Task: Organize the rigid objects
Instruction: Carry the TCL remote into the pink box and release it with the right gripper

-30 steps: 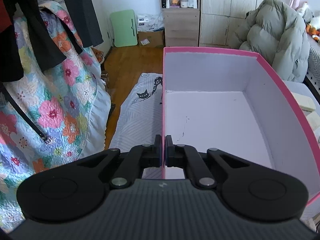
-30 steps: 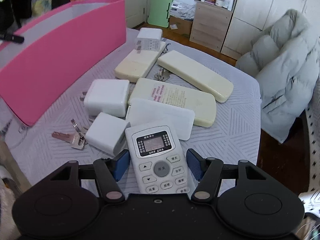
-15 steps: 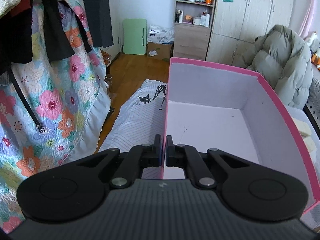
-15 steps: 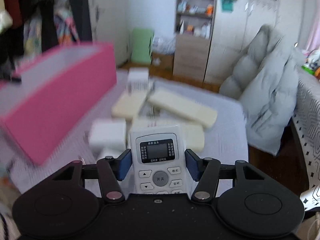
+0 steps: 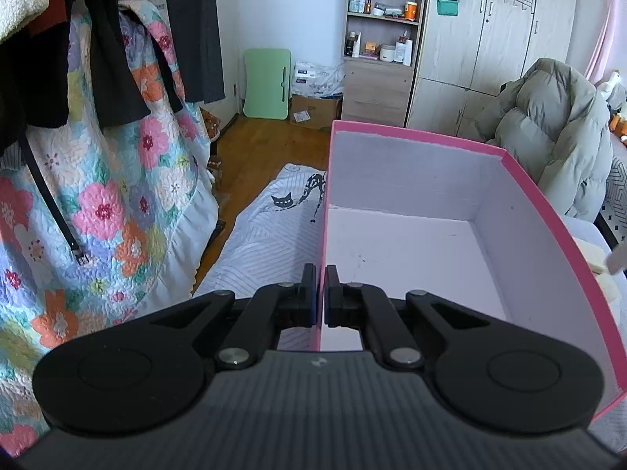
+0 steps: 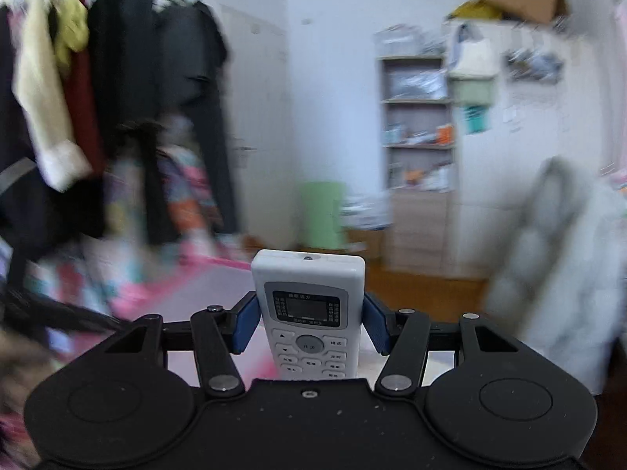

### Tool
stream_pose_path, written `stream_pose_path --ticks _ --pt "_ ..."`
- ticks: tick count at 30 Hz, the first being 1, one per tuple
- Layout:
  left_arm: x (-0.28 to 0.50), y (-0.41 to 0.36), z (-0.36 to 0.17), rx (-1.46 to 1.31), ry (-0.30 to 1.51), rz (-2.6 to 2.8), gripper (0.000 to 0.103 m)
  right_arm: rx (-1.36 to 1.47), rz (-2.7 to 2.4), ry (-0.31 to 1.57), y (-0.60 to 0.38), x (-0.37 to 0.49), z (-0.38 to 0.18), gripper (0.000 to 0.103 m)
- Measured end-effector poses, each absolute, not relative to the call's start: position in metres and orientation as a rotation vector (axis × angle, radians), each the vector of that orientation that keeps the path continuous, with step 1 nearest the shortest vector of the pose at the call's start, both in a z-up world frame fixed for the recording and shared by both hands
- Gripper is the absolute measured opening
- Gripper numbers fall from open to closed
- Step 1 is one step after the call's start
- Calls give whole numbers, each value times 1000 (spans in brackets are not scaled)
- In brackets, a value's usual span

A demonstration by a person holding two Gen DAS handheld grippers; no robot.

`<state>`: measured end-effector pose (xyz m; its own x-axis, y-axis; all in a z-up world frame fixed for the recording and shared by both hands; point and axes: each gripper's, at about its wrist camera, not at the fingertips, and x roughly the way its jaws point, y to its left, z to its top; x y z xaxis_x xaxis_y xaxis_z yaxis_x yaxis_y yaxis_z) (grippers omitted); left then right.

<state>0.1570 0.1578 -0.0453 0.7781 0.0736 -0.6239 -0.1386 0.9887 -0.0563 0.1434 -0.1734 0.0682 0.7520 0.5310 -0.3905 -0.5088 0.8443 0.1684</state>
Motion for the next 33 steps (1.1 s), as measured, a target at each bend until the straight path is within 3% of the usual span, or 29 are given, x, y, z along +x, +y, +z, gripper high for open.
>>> stream_pose_path --ticks 5,14,29,32,33 --pt "157 160 -45 -98 668 105 3 180 658 748 -113 197 58 62" --pt "156 165 -46 -87 667 72 3 299 692 1110 -29 268 -13 61" --pt "157 163 -46 -86 667 69 3 290 597 1219 0 312 -40 60" --pt "158 164 -45 -96 668 75 3 321 585 1296 4 315 -58 47" --pt "158 165 -45 -100 667 78 3 361 596 1319 2 315 -62 47"
